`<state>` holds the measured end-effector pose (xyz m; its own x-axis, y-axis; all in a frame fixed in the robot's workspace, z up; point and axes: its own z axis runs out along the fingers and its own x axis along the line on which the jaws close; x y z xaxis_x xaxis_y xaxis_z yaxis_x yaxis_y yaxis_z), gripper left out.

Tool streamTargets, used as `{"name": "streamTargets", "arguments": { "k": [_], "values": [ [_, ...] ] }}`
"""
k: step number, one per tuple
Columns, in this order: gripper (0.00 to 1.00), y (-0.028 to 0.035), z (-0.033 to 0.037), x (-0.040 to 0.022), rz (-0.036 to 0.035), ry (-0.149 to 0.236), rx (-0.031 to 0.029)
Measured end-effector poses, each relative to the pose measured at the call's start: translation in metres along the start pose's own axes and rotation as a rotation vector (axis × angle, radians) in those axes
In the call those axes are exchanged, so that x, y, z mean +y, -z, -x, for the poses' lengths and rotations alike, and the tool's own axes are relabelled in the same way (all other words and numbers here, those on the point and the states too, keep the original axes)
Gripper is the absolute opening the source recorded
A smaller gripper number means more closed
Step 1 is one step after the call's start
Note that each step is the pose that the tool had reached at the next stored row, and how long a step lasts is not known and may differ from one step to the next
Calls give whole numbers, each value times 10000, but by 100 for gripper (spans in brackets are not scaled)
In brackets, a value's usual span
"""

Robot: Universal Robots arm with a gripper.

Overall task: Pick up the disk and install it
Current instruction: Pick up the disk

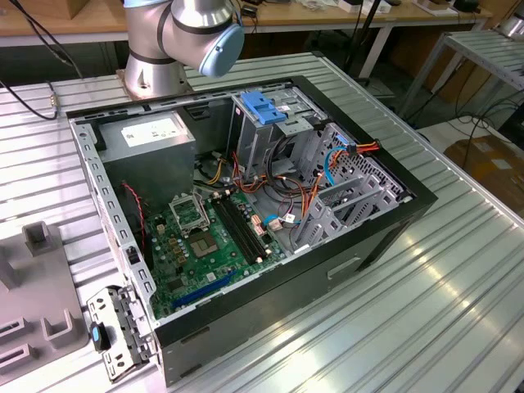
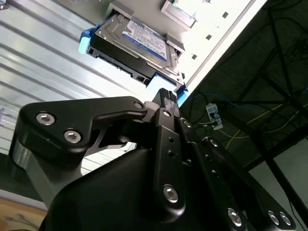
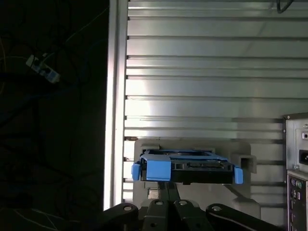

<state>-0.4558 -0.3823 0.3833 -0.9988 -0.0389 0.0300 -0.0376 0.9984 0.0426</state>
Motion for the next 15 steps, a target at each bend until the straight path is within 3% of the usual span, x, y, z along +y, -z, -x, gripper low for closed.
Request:
{"name": "streamTargets", "arguments": {
  "k": [15],
  "values": [
    [11,0,0,0,-93,3080,132]
  ]
}}
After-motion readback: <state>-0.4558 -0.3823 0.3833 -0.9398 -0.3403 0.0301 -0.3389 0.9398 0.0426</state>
